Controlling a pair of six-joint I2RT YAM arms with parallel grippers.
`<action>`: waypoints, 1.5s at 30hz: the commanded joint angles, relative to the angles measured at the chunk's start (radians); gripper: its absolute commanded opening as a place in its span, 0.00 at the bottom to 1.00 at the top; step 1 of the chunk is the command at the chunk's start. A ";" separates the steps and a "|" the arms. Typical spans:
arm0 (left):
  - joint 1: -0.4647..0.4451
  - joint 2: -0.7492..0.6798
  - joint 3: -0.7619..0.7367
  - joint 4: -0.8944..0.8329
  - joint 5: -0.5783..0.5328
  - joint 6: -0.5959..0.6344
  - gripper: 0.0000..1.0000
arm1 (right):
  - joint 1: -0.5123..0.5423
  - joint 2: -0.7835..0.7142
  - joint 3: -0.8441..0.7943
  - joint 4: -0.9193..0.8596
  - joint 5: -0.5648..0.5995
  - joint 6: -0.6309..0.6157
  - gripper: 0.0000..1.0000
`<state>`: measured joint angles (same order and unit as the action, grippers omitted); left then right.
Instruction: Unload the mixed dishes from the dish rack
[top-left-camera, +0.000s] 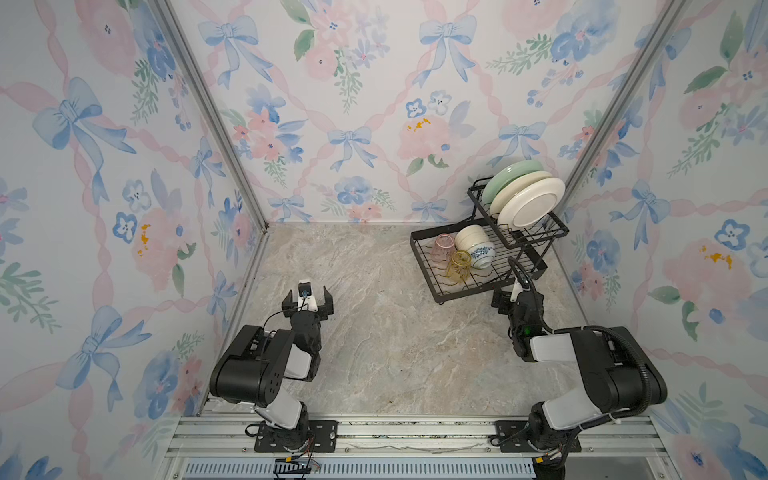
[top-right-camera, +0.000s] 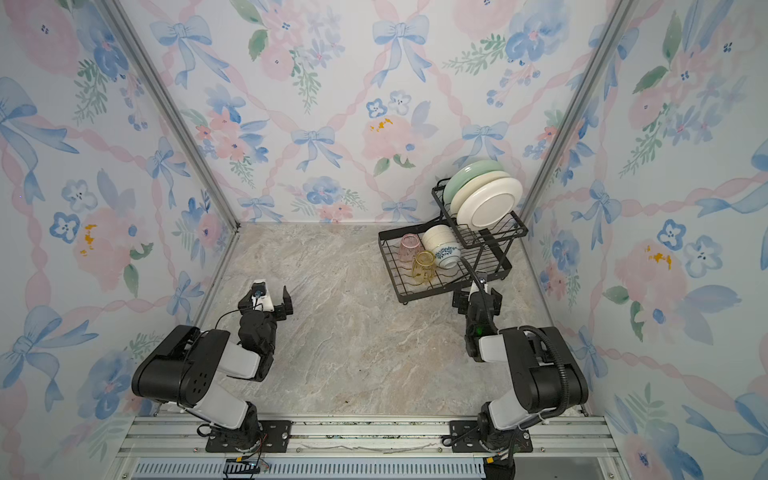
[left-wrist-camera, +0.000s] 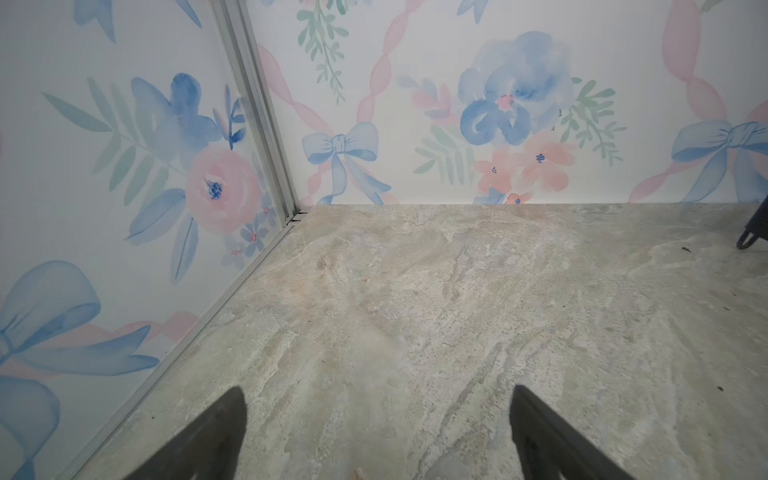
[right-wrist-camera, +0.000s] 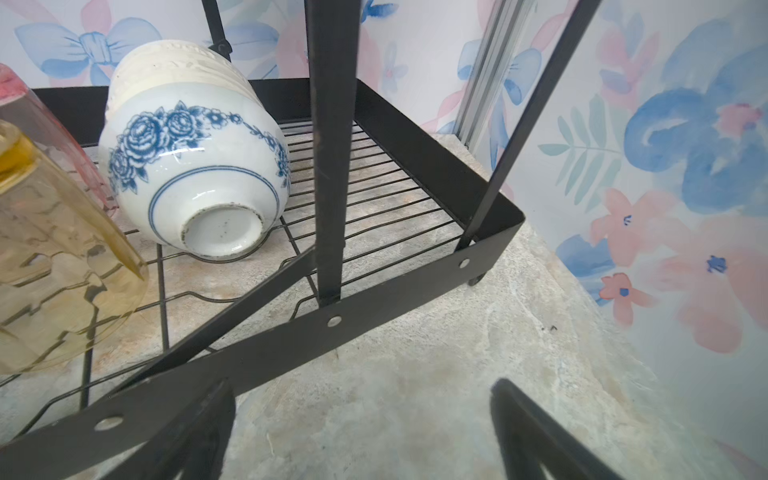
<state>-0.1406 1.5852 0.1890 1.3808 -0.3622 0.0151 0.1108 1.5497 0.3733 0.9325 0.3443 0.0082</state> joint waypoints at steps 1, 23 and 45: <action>0.005 0.007 0.000 -0.019 -0.003 0.002 0.98 | -0.008 0.004 0.000 0.022 0.009 0.011 0.97; 0.030 0.004 0.019 -0.067 0.032 -0.015 0.98 | -0.008 0.004 -0.002 0.024 0.002 0.007 0.97; -0.087 -0.118 0.026 -0.122 -0.195 0.077 0.98 | 0.158 -0.361 0.004 -0.394 0.148 0.002 0.97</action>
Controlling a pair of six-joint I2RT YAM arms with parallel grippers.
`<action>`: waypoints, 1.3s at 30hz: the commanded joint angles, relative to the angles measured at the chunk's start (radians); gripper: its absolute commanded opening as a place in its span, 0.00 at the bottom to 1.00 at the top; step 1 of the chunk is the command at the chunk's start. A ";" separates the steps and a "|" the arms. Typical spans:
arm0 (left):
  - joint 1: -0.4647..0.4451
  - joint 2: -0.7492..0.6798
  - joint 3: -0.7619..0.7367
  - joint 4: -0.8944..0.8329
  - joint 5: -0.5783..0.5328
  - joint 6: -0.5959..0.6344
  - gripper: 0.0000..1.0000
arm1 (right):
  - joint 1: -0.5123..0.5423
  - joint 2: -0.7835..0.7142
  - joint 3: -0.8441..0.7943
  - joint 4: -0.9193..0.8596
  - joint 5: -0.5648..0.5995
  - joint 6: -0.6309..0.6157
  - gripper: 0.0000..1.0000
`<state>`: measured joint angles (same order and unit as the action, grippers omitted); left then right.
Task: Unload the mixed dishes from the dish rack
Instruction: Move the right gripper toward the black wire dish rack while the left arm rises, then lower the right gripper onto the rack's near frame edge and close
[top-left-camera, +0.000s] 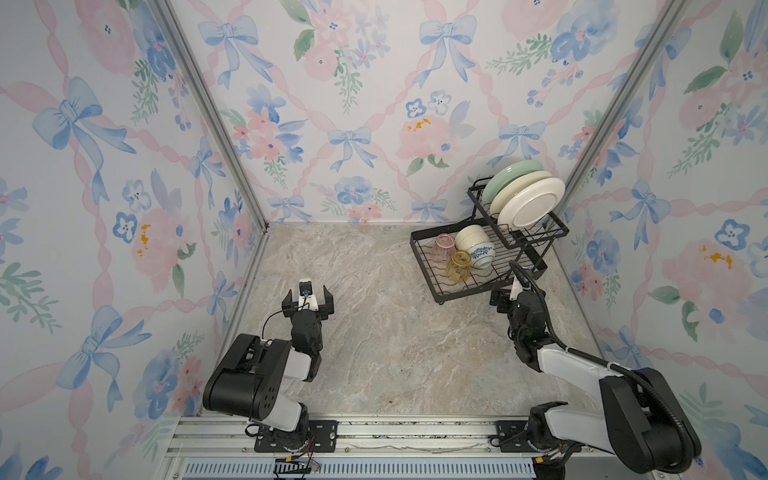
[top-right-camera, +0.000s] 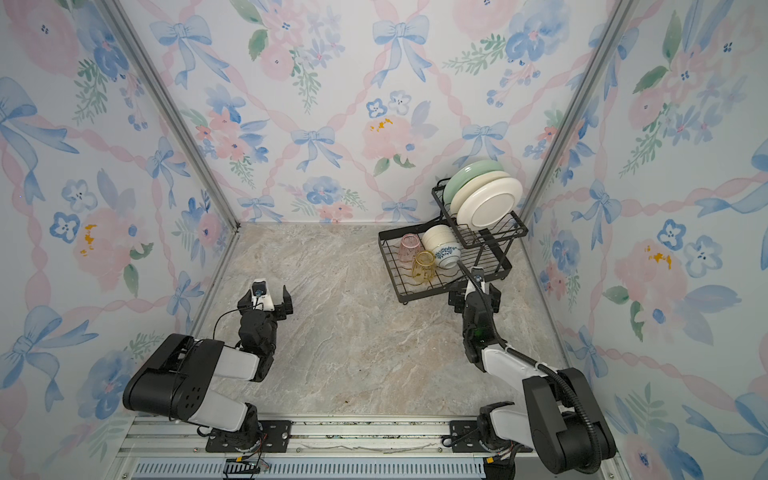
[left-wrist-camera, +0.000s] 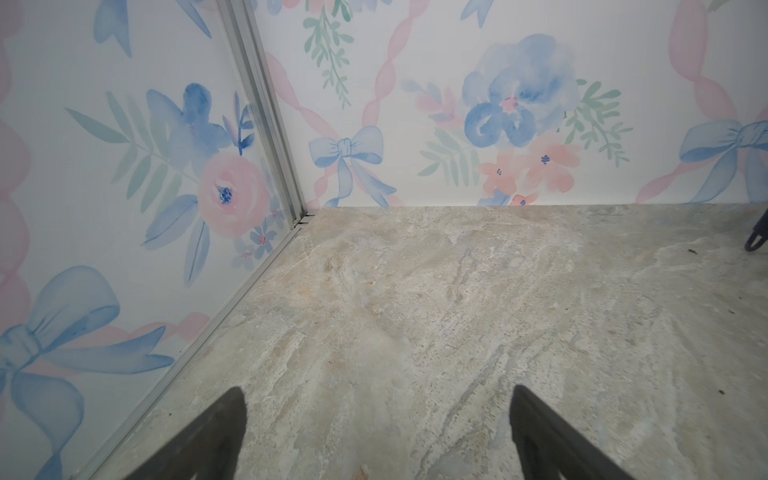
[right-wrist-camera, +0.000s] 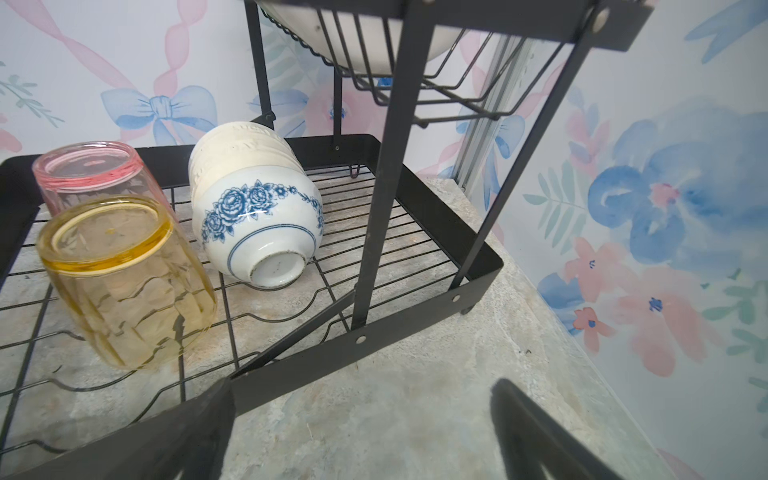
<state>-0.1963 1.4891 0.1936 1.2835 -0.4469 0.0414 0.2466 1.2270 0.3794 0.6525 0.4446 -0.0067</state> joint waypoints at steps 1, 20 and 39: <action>-0.054 -0.029 0.026 -0.025 -0.150 0.070 0.98 | 0.027 -0.052 0.006 -0.152 0.056 0.019 0.97; -0.438 -0.154 0.269 -0.505 -0.436 0.022 0.98 | 0.238 -0.172 0.294 -0.791 0.032 0.102 0.97; -0.477 -0.319 0.300 -0.962 -0.302 -0.285 0.98 | 0.473 0.377 0.811 -1.034 -0.161 0.260 0.82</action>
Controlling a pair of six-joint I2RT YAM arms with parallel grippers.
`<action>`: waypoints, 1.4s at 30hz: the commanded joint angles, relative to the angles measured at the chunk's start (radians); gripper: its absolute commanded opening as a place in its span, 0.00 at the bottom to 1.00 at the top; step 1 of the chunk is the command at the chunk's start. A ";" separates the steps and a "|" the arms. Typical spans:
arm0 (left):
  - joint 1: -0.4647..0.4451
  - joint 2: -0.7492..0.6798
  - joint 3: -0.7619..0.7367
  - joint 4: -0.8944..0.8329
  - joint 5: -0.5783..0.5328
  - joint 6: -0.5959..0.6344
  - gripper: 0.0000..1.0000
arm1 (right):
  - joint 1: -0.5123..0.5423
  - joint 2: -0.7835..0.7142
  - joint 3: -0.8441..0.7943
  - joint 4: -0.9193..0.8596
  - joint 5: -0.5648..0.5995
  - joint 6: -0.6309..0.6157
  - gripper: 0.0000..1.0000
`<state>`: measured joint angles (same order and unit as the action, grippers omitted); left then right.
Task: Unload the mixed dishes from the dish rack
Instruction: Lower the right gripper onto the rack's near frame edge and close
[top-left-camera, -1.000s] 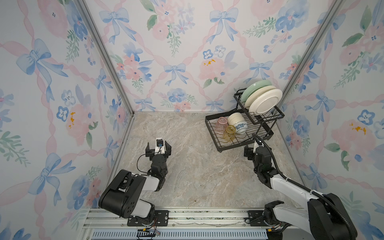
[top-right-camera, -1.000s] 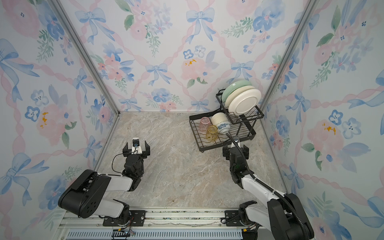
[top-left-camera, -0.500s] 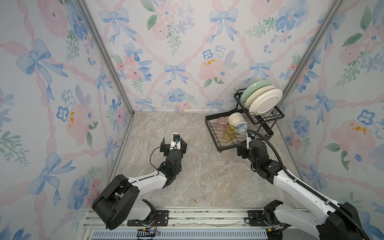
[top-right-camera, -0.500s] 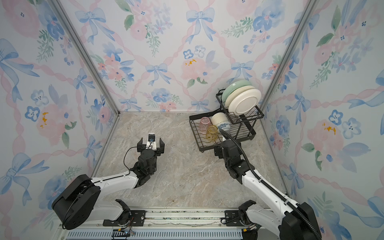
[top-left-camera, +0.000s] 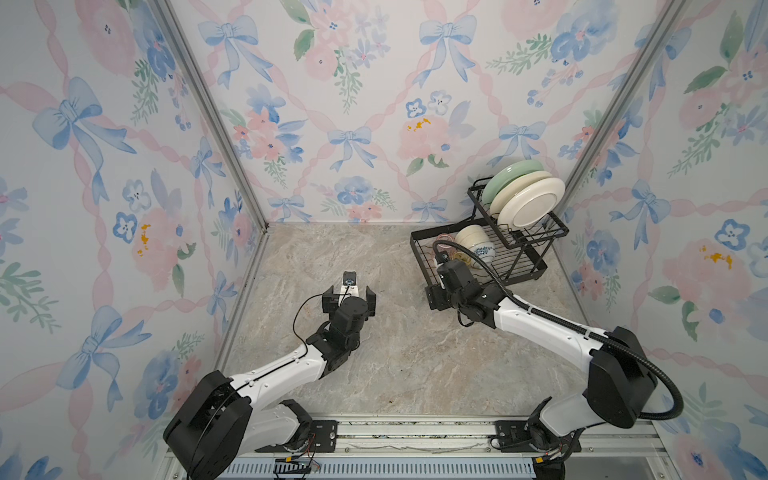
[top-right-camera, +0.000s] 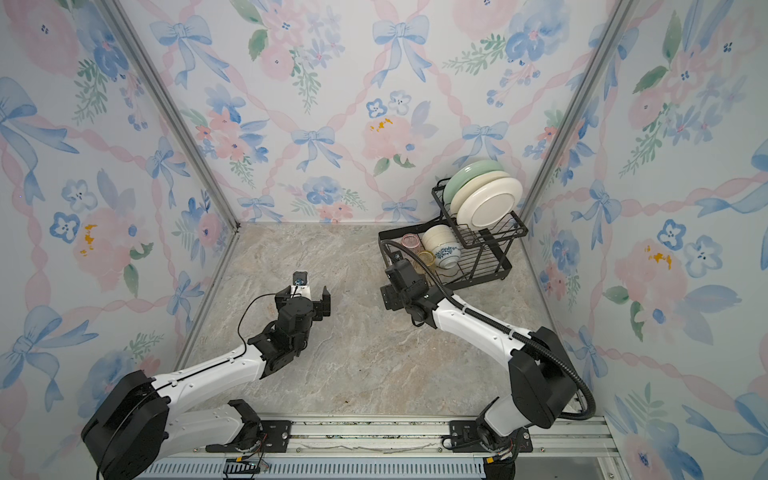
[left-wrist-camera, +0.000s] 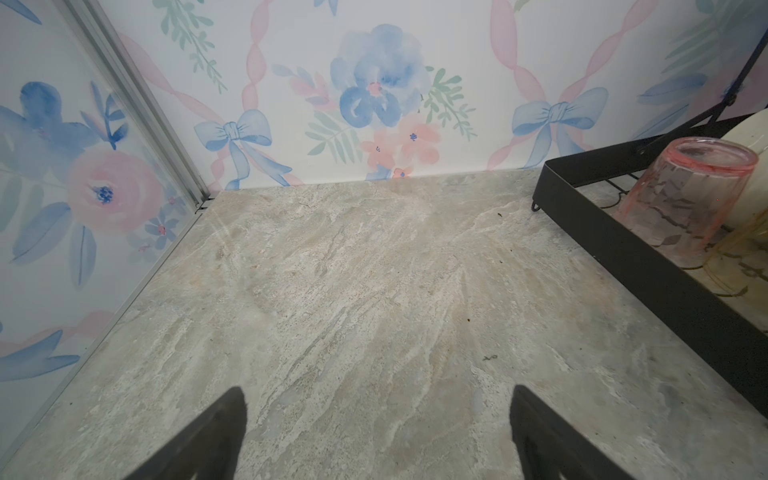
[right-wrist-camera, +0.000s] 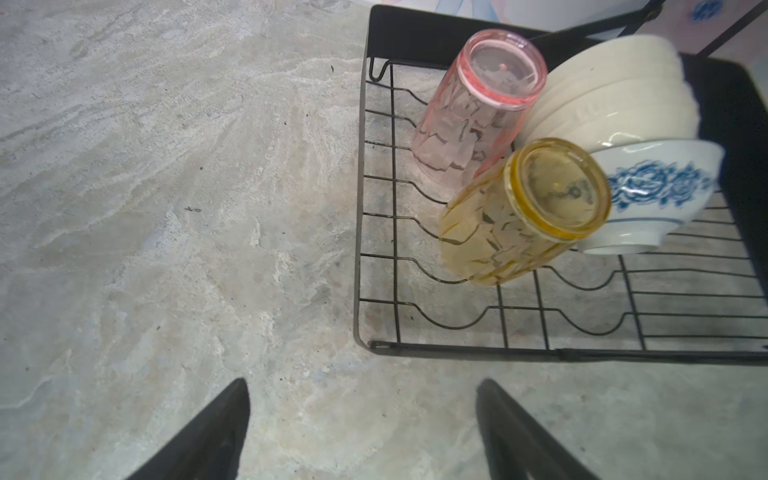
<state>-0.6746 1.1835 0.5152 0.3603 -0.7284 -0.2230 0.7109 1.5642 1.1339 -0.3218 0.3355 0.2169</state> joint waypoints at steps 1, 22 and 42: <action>0.001 -0.019 -0.030 -0.039 -0.020 -0.018 0.98 | 0.009 0.064 0.086 -0.072 -0.066 0.040 0.80; 0.103 -0.086 -0.113 -0.054 0.178 -0.113 0.98 | -0.065 0.279 0.275 -0.163 -0.122 0.070 0.63; 0.100 -0.087 -0.136 -0.045 0.231 -0.133 0.98 | -0.079 0.406 0.366 -0.220 -0.102 0.079 0.54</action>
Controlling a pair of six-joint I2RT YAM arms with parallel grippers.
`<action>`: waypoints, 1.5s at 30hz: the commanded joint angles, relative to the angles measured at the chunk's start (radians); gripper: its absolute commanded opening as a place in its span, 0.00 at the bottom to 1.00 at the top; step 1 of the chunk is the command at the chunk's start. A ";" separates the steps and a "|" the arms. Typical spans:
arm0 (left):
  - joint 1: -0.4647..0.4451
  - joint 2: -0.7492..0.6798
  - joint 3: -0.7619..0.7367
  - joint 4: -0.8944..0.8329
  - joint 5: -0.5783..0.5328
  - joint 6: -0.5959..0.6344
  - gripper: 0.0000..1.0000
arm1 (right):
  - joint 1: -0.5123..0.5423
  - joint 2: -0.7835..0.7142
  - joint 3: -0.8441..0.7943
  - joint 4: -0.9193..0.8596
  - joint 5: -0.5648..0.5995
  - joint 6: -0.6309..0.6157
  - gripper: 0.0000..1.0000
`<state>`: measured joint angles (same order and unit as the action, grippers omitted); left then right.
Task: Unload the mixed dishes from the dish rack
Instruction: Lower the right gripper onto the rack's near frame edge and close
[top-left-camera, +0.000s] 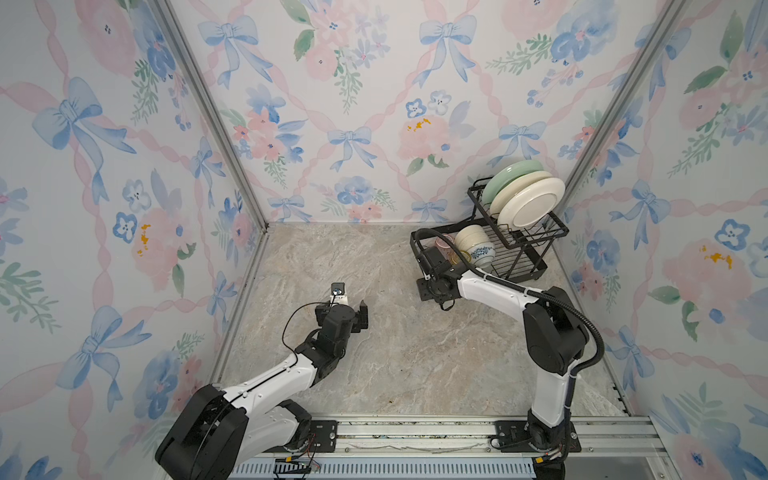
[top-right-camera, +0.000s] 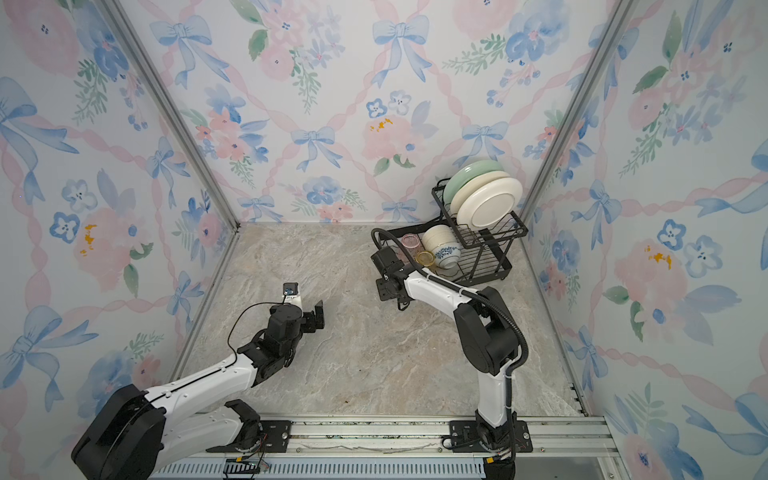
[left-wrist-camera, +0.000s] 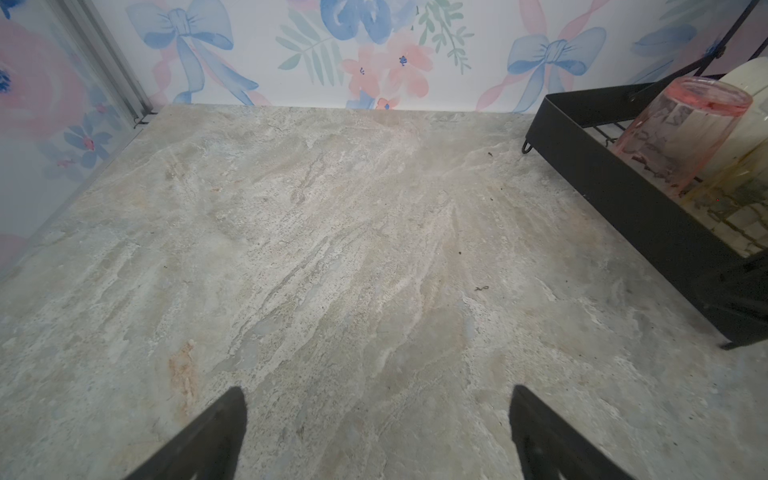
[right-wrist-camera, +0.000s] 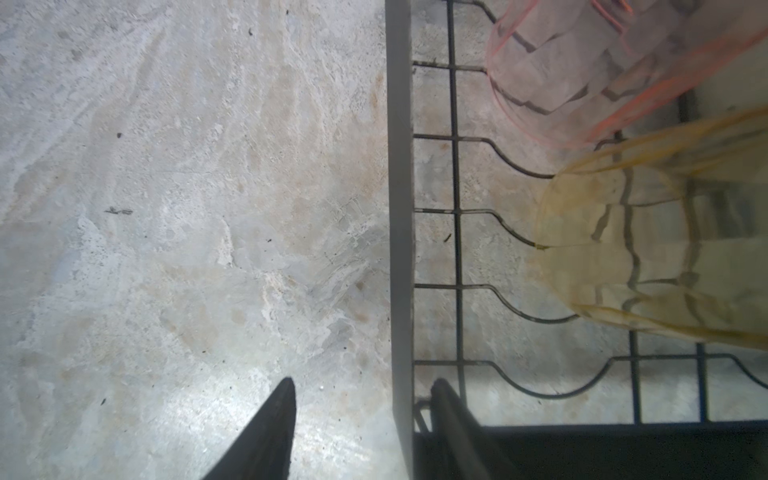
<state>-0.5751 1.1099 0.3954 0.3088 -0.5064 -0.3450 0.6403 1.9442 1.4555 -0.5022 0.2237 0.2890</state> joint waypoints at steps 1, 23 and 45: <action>0.001 -0.016 -0.018 0.007 0.012 -0.012 0.98 | -0.009 0.034 0.055 -0.049 0.008 0.006 0.54; -0.002 -0.045 -0.033 0.012 0.007 -0.011 0.98 | -0.044 0.114 0.087 -0.042 -0.004 0.014 0.49; -0.005 -0.055 -0.037 0.010 0.002 -0.012 0.98 | -0.012 0.111 0.037 0.008 -0.061 0.022 0.36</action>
<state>-0.5751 1.0760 0.3737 0.3122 -0.4969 -0.3454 0.6121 2.0357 1.5093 -0.4919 0.1749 0.3092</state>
